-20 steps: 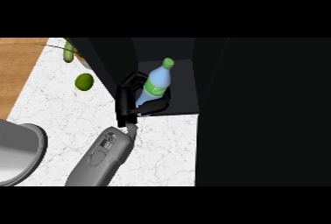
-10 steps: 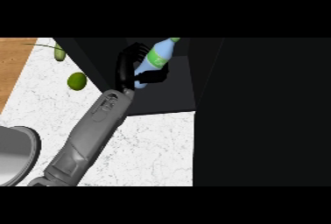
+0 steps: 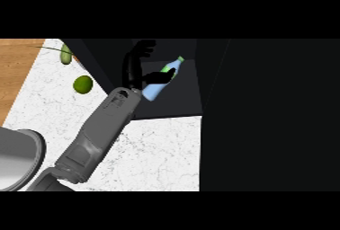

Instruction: Pick up the bottled water, place it into the cabinet and close the cabinet

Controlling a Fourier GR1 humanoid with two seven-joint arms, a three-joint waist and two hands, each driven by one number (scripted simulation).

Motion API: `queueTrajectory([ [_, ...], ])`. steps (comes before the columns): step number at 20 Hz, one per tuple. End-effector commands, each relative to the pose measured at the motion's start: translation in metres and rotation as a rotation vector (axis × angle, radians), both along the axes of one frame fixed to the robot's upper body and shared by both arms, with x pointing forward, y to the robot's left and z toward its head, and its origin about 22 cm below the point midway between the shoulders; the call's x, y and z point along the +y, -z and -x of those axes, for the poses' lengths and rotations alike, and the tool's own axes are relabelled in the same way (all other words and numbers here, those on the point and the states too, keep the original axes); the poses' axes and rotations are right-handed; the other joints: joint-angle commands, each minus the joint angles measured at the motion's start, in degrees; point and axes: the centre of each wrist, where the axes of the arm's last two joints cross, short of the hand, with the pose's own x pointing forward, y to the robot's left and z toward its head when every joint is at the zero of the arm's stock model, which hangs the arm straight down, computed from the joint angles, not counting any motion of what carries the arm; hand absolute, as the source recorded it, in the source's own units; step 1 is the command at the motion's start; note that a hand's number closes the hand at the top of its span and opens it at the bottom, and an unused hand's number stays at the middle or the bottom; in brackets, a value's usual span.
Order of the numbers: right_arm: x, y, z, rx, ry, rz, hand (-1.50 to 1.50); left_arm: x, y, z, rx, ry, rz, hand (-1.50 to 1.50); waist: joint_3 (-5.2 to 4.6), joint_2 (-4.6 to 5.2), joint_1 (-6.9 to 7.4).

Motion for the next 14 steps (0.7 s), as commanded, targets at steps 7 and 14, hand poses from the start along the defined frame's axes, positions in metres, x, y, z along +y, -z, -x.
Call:
queueTrajectory([
  [7,-0.008,0.007,0.005,-0.014,-0.005,0.007,-1.5,0.031,0.012,-0.008,0.052,-0.089,-0.057,-1.5,-0.6,1.92,-1.27],
  [14,-0.008,0.01,0.004,-0.006,-0.006,0.015,-1.5,0.041,-0.007,-0.017,-0.021,-0.006,0.042,-1.5,-0.61,1.42,-0.07],
])
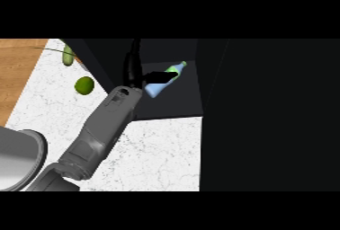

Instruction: Pick up the bottled water, place it into the cabinet and close the cabinet

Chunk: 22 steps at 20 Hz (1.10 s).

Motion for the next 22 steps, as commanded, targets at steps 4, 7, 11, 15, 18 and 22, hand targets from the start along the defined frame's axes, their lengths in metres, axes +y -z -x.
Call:
queueTrajectory([
  [4,-0.006,0.005,0.0,-0.002,0.026,0.004,-1.5,0.037,-0.001,-0.006,-0.096,0.085,0.105,-1.5,-0.95,1.55,1.18],
  [7,-0.003,-0.007,0.0,-0.028,0.043,-0.008,-1.5,0.048,0.002,-0.004,-0.146,0.127,0.212,-1.5,-0.99,1.59,1.22],
  [11,-0.002,-0.004,-0.012,-0.002,0.041,0.006,-1.5,0.031,-0.001,-0.003,-0.191,0.201,0.279,-1.5,-0.93,1.13,2.53],
  [15,-0.006,-0.003,0.005,0.0,0.052,0.013,-1.5,0.031,-0.002,0.0,-0.204,0.257,0.311,-1.5,-0.9,0.6,3.22],
  [18,-0.012,-0.006,0.013,0.0,0.065,0.005,-1.5,0.027,0.009,0.009,-0.192,0.307,0.348,-1.5,-0.88,0.19,4.05],
  [22,0.003,-0.01,0.017,0.016,0.071,0.001,-1.5,0.024,0.0,0.012,-0.23,0.328,0.373,-1.5,-0.91,-0.16,4.94],
])
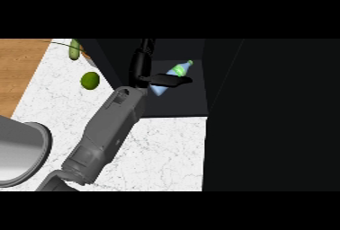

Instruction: Pick up the bottled water, place it into the cabinet and close the cabinet

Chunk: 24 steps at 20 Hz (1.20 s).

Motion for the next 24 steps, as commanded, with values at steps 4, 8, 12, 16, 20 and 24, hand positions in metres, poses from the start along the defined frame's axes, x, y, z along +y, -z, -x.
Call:
queueTrajectory([
  [4,0.0,0.005,0.007,0.025,0.018,0.005,-1.5,0.028,0.03,0.033,0.052,-0.004,0.128,-1.5,-0.41,-1.24,3.3],
  [8,0.002,-0.008,0.006,0.019,0.023,0.008,-1.5,0.021,0.013,0.046,0.056,0.051,0.166,-1.5,-0.43,-1.29,3.62],
  [12,0.006,0.007,0.018,0.035,0.01,0.025,-1.5,0.034,0.017,0.072,0.071,0.049,0.225,-1.5,-0.4,-1.27,3.24],
  [16,0.012,-0.009,0.011,0.029,0.011,0.006,-1.5,0.031,0.011,0.119,0.052,0.093,0.239,-1.5,-0.42,-1.22,4.0],
  [20,0.011,-0.012,0.007,0.019,0.001,0.026,-1.5,0.044,-0.011,0.165,0.049,0.098,0.275,-1.5,-0.42,-0.77,2.69],
  [24,0.008,-0.017,0.016,-0.018,-0.036,0.077,-1.5,0.048,-0.032,0.208,0.083,0.154,0.302,-1.5,-0.41,-0.69,1.97],
])
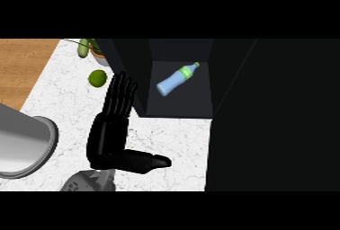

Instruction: Pick up the bottled water, place it into the cabinet and close the cabinet

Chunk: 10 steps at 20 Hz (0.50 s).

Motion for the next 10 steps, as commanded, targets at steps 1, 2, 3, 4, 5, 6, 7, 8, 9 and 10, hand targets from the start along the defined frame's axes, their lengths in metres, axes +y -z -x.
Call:
queueTrajectory([
  [1,-0.013,-0.004,-0.003,-0.015,-0.068,0.055,-1.5,0.007,-0.018,0.05,0.027,0.043,0.042,-1.5,-0.01,0.22,-0.39],
  [2,0.001,0.008,0.005,-0.023,-0.119,0.087,-1.5,0.015,-0.009,0.053,0.01,0.056,0.038,-1.5,-0.04,0.24,-0.76],
  [3,0.005,-0.002,0.002,-0.019,-0.136,0.102,-1.5,0.013,-0.023,0.072,-0.002,0.04,0.043,-1.5,-0.04,0.11,-0.13],
  [4,-0.003,-0.01,0.009,-0.021,-0.167,0.106,1.5,0.015,-0.004,0.078,-0.008,0.05,0.033,-1.5,-0.06,0.27,-0.77],
  [5,0.002,0.007,0.009,0.023,-0.199,0.129,1.5,0.02,-0.019,0.084,-0.016,0.028,0.034,-1.5,-0.03,0.24,-0.56],
  [6,0.002,-0.01,0.008,0.028,-0.234,0.148,1.5,0.026,-0.013,0.088,-0.032,0.003,0.05,-1.5,-0.09,0.33,-0.44],
  [7,0.0,-0.002,0.015,0.057,-0.277,0.168,1.5,0.036,-0.022,0.096,-0.031,0.006,0.045,-1.5,-0.07,0.21,-0.28],
  [8,-0.006,-0.011,0.014,0.037,-0.295,0.201,1.5,0.026,-0.018,0.112,-0.013,-0.002,0.052,-1.5,-0.06,0.19,-0.31],
  [9,-0.01,-0.015,0.006,0.0,-0.353,0.243,1.5,0.037,-0.021,0.108,-0.016,-0.015,0.068,-1.5,-0.08,0.29,-0.02],
  [10,0.001,-0.015,0.013,-0.014,-0.37,0.236,1.5,0.053,-0.029,0.114,-0.048,-0.046,0.028,-1.5,-0.09,0.16,-0.16],
])
